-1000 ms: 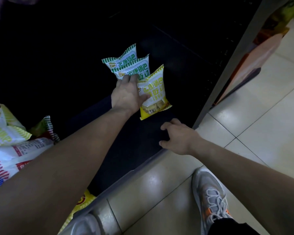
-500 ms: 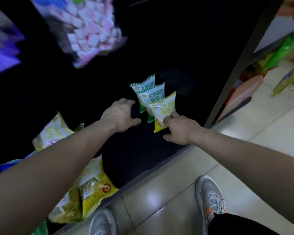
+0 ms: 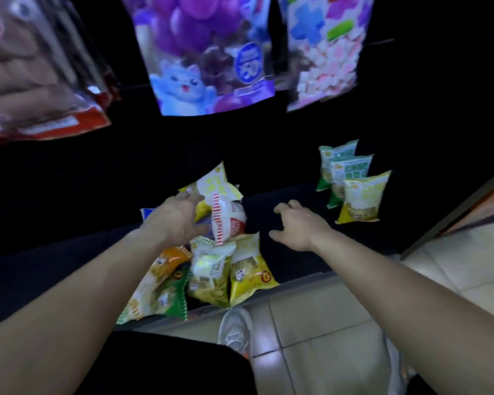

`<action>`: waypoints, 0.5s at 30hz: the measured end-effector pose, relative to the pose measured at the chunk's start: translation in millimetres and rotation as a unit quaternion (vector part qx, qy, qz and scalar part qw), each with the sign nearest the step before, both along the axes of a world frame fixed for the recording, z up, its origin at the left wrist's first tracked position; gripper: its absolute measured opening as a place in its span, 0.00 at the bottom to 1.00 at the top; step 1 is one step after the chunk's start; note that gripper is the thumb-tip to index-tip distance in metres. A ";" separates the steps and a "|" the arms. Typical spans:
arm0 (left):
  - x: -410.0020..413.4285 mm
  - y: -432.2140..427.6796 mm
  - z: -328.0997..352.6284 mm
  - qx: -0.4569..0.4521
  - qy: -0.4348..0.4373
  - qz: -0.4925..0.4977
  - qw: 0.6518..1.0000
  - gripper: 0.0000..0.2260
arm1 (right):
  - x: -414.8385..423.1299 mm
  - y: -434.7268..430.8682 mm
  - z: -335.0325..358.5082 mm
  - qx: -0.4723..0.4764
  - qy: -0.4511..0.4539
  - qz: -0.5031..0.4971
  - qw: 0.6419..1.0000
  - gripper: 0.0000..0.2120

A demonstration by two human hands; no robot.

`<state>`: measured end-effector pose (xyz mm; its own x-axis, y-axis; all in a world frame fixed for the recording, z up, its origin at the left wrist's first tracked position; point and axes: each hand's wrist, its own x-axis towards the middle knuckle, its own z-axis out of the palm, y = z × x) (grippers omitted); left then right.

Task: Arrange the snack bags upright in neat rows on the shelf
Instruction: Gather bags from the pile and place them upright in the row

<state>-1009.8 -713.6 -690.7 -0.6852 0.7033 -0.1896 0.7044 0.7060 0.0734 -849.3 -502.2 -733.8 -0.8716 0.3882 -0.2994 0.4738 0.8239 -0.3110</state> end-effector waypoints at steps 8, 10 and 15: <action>-47.2 -33.7 -47.4 0.028 -0.023 0.032 0.999 0.37 | -89.0 -44.6 -51.3 -0.026 0.037 -0.006 0.999 0.30; -59.3 -38.4 -57.1 0.048 -0.021 0.053 0.997 0.36 | -110.7 -38.9 -57.8 -0.019 0.070 -0.030 0.997 0.29; -81.1 -44.9 -74.6 0.095 -0.031 0.083 0.992 0.35 | -160.6 -19.2 -71.1 -0.079 0.085 -0.119 0.986 0.33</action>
<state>-1090.9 -758.5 -765.2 -0.7863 0.6080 -0.1099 0.5690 0.7819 0.2547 -1010.0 -521.4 -804.9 -0.8040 0.5485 -0.2296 0.5779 0.6297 -0.5191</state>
